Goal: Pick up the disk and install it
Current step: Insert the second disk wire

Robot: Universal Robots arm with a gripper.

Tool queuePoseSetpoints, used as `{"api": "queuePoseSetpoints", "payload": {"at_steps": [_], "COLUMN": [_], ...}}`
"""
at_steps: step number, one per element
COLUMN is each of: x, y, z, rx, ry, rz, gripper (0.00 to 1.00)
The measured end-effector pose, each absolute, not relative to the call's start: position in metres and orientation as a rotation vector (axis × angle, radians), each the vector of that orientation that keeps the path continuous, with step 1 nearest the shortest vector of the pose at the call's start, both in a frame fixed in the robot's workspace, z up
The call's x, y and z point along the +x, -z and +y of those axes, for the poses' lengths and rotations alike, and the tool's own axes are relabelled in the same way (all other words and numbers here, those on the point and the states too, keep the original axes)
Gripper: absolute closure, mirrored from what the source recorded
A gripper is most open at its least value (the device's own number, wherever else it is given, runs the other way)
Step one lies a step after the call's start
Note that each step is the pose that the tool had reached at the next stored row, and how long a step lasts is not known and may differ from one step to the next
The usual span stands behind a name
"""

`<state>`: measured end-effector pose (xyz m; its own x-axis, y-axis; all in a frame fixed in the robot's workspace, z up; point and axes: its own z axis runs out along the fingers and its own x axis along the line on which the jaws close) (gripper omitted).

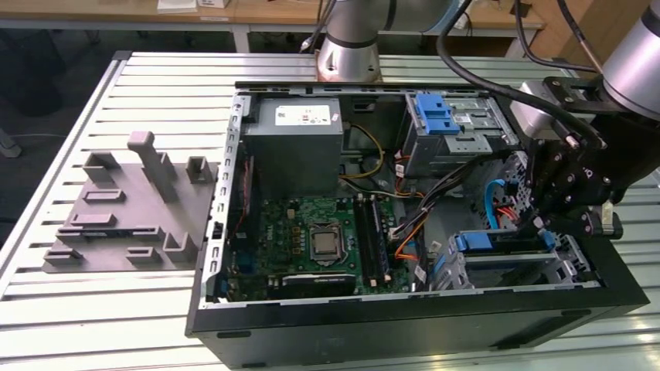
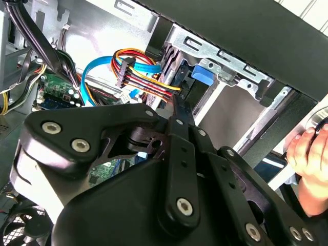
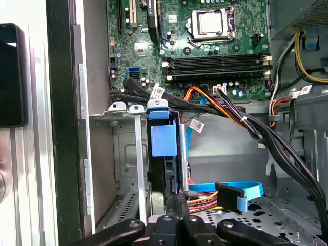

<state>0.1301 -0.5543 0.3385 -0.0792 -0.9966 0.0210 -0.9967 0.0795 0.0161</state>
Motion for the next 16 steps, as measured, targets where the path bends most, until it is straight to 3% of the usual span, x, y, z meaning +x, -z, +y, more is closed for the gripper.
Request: {"api": "queuePoseSetpoints", "payload": {"at_steps": [16], "x": [0.115], "y": [-0.338], "z": [-0.554], "rx": [2.114], "ry": [-0.004], "rz": [-2.289], "gripper": [0.89]}}
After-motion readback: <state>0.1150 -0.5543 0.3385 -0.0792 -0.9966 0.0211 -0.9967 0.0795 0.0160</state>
